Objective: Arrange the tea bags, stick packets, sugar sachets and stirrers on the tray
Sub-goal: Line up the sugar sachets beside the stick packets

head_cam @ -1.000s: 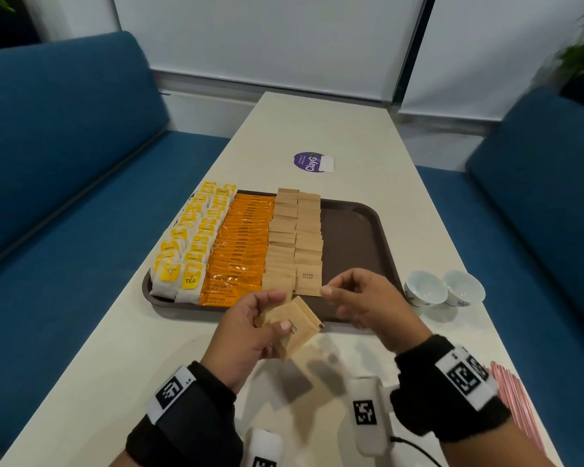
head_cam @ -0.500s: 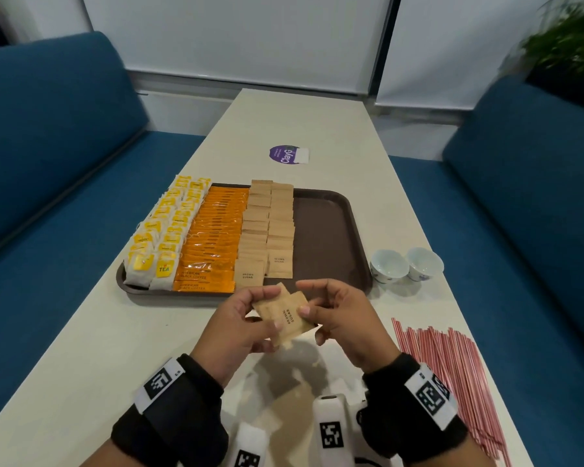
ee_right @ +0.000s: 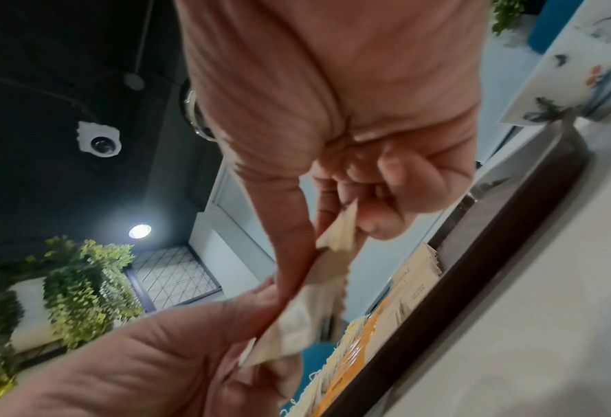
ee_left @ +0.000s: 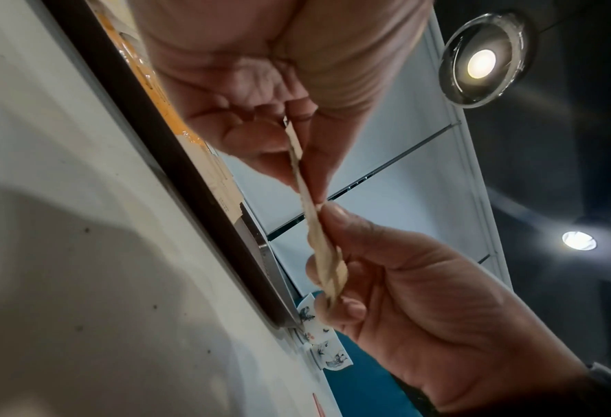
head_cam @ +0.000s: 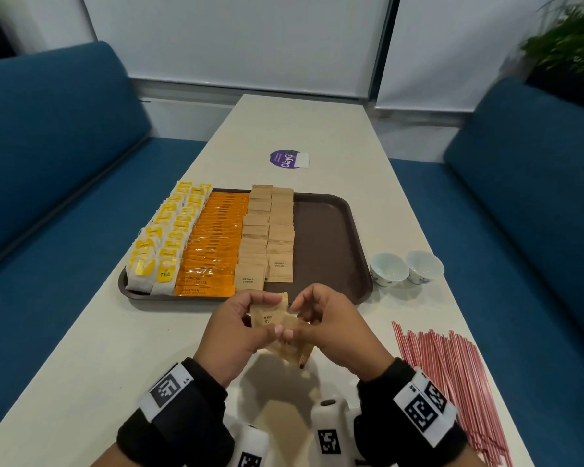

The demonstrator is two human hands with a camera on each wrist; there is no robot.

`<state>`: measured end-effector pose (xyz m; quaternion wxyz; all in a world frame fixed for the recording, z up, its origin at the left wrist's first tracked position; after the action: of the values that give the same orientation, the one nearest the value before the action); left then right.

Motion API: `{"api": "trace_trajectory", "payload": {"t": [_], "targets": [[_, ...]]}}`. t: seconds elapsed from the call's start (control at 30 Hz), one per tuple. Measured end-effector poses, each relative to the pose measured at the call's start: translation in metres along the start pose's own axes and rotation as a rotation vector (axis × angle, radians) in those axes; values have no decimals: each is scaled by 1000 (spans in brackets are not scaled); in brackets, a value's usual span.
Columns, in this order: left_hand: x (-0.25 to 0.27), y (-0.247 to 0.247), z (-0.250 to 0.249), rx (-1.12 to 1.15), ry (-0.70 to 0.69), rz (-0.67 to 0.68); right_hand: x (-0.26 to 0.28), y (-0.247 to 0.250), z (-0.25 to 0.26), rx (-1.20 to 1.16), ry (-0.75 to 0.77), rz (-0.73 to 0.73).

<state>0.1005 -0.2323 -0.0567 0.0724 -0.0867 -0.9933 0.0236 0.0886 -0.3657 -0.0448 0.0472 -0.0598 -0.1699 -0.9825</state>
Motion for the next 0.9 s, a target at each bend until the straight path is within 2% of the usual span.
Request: {"api": "trace_trajectory", "payload": {"t": [0.17, 0.3, 0.4, 0.53, 0.77, 0.9], "targets": [[-1, 19, -1, 13, -4, -101, -8, 2, -2, 192, -25, 22], [-4, 35, 5, 41, 41, -132, -25, 28, -6, 54, -62, -163], [-7, 42, 10, 47, 64, -143, -47, 41, -12, 44, -113, -283], [-9, 48, 13, 53, 67, -153, -78, 39, -25, 77, -182, -367], [-14, 55, 15, 81, 70, -110, -103, 25, -50, 118, -336, -362], [-17, 58, 17, 86, 89, -89, -106, 26, -49, 156, -371, -367]]}}
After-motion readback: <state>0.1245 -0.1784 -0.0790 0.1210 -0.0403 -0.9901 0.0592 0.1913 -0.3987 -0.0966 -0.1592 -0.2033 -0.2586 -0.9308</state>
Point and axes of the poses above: each hand's wrist, its own x-axis away from the middle knuckle, its own y-axis out of the back of the hand, z = x × y, the point moved 10 cm from there along -x, towards the middle knuckle, and after that the axes turned 4 degrees about x, right-handed, at the moved point
